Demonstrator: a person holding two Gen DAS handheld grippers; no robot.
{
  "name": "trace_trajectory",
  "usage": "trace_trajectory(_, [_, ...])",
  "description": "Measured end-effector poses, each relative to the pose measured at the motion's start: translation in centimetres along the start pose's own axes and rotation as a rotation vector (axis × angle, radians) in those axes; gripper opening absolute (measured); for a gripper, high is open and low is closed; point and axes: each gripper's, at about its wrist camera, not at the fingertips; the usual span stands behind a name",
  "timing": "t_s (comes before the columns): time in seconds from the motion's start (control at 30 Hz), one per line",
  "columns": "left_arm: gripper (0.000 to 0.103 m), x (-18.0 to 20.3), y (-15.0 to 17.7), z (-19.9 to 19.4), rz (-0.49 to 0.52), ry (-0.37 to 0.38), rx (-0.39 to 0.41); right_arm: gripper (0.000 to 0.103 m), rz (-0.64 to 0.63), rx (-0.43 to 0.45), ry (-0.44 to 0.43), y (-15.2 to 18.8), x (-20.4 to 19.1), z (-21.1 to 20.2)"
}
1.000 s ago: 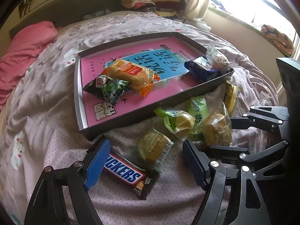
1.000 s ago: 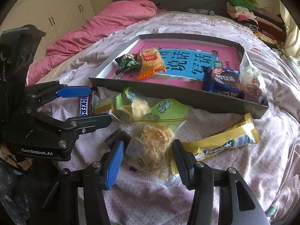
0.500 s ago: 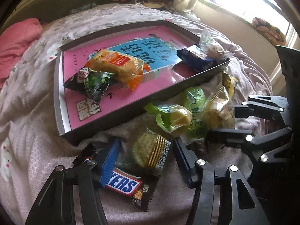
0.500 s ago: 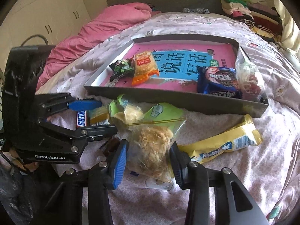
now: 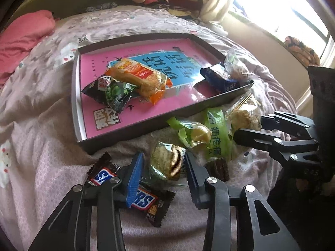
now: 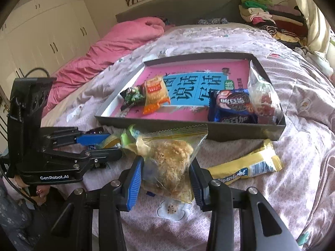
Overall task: Organize snacks
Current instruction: 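Lift and carry the cake pack and floss bread bag over the pink tray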
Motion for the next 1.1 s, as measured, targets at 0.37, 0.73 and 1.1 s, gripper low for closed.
trace_trajectory(0.37, [0.041, -0.2, -0.4, -2.6, -0.032, -0.006, 0.064, 0.043, 0.014, 0.056, 0.002, -0.4, 0.4, -1.1])
trace_trajectory(0.73, [0.041, -0.2, -1.2, -4.2, -0.086, 0.010, 0.106, 0.043, 0.019, 0.106, 0.002, -0.8, 0.7, -2.0])
trace_trajectory(1.1, [0.041, -0.3, -2.4, -5.6, -0.125, -0.013, 0.172, 0.043, 0.032, 0.163, -0.004, -1.5, 1.3, -2.8])
Point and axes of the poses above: each gripper's, at about its wrist camera, not at the fingertips, and z roughly the way its jaws point, x to its right, y to its underside, and after that the axes turned 8 degrees about -z, right-handed
